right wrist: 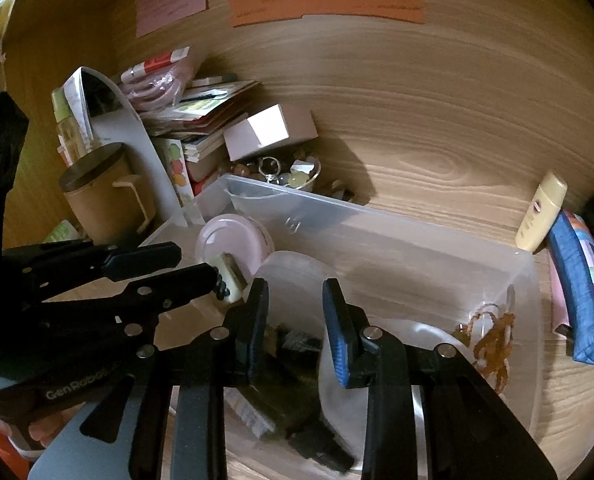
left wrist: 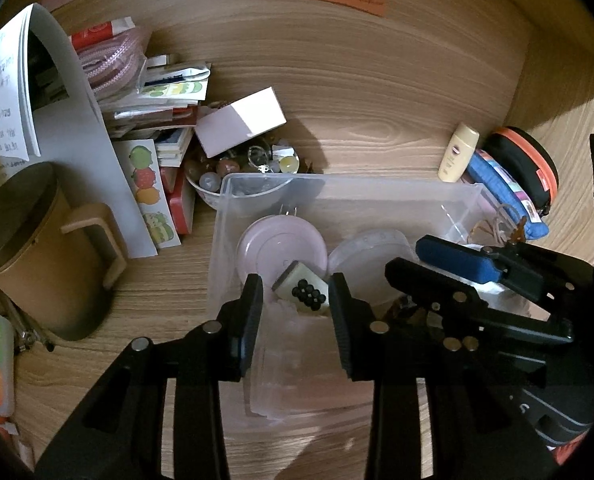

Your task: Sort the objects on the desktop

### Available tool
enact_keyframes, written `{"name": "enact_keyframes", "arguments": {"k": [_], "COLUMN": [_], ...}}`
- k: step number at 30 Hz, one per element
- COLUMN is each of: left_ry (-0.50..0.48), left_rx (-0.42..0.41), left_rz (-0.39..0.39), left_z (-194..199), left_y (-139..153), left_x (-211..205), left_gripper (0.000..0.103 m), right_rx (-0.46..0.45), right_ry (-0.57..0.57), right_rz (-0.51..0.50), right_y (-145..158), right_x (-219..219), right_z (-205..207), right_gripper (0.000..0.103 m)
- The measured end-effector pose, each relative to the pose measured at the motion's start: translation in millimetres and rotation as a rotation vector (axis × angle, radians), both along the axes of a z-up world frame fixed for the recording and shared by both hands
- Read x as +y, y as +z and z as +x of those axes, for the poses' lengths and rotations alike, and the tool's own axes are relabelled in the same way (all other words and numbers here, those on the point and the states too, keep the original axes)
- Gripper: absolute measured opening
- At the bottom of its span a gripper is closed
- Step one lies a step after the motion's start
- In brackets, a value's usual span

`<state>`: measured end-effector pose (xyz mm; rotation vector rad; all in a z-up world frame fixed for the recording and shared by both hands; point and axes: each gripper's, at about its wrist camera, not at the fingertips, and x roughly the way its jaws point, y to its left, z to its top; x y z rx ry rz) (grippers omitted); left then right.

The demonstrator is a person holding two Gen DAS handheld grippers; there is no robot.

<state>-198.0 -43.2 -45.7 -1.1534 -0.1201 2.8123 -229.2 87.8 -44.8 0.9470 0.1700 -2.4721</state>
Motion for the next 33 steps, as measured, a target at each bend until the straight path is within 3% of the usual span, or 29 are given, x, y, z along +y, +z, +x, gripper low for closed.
{"name": "enact_keyframes", "arguments": {"k": [5,14,17,20,23,27,31,33], "left_ry": [-0.001,-0.007,0.012,0.01,0.04,0.038,0.074,0.088], "left_rx": [0.005,-0.018,0.003,0.019,0.035,0.065,0.091,0.109], "left_rz": [0.008,0.084,0.07,0.077,0.046,0.055,-0.007,-0.023], "left_z": [0,2,8,15,22,37,51,60], "left_y": [0,5,11,18,23,32,38,42], "left_x": [-1,-9,-10,-12,-11,-12,-8,-8], "left_gripper": [0.035,0.039,0.051,0.056,0.074,0.078,0.086,0.089], "right_rx": [0.012,0.062,0.098,0.138,0.171,0.199,0.22,0.225], "right_ry": [-0.002,-0.01,-0.022,-0.042,-0.06,-0.077,-0.093,-0.105], "right_rz": [0.0,0.003,0.019,0.034,0.044,0.058,0.083,0.084], "right_y": [3,13,20,28,37,45,51,52], "right_x": [2,8,10,14,19,23,25,27], "right_z": [0,6,12,19,28,40,54,59], "right_gripper": [0.028,0.048,0.055,0.067,0.076,0.084,0.086,0.095]}}
